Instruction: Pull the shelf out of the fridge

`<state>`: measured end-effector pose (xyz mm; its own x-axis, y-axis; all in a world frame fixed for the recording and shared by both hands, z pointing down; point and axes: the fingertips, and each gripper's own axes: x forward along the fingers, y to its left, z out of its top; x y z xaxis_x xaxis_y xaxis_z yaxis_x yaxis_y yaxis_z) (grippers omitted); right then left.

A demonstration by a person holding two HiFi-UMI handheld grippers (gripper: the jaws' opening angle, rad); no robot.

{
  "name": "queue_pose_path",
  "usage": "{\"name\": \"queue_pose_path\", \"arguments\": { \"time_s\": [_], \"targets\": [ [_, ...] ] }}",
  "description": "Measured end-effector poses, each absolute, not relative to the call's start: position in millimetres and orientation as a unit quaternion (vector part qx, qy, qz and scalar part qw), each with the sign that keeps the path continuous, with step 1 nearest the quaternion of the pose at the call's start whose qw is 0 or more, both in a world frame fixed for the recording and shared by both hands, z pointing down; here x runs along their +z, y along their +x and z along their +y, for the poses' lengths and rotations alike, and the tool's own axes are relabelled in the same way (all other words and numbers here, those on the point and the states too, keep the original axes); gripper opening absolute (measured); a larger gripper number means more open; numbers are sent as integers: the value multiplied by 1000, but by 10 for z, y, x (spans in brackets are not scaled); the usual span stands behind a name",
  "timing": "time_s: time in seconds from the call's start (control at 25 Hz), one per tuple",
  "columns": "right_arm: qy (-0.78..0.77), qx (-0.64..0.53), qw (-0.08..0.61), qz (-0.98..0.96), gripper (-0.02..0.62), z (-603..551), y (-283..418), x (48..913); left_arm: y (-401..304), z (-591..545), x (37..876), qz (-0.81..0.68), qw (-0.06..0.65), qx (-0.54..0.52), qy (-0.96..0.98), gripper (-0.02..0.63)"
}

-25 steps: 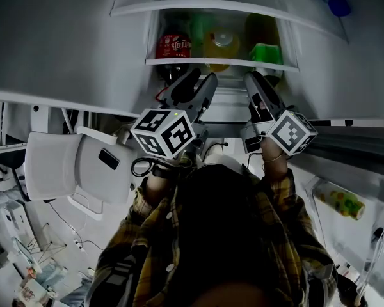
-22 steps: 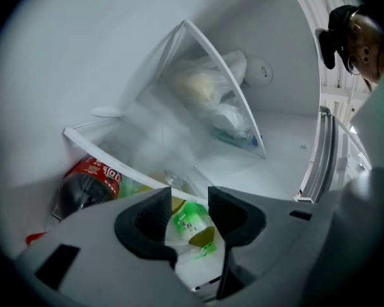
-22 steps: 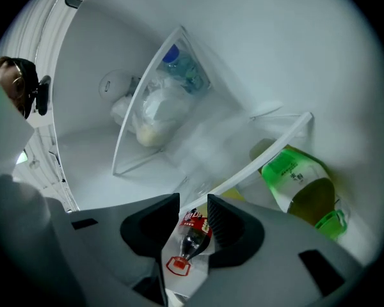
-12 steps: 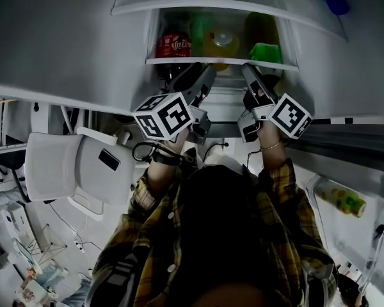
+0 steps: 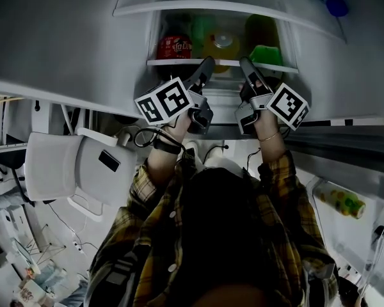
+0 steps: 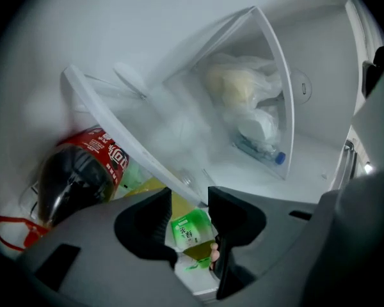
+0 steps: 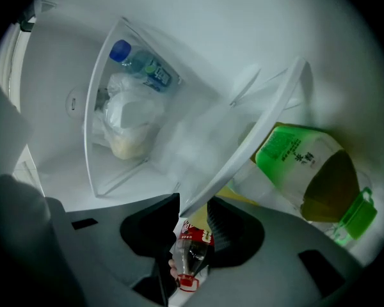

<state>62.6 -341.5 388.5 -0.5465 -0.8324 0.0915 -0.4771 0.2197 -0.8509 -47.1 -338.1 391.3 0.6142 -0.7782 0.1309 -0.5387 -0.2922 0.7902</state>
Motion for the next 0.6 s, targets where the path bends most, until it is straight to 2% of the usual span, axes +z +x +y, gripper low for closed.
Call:
{"name": "queue_pose_path", "arguments": {
  "time_s": [0.28, 0.6],
  "targets": [
    [-435, -455, 204, 750, 123, -3585, 637, 3899, -482, -3596, 3905, -417, 454, -177, 767, 169],
    [-463, -455, 243, 721, 123, -3752, 787, 3857, -584, -3826, 3865, -453, 481, -244, 709, 167]
  ]
}}
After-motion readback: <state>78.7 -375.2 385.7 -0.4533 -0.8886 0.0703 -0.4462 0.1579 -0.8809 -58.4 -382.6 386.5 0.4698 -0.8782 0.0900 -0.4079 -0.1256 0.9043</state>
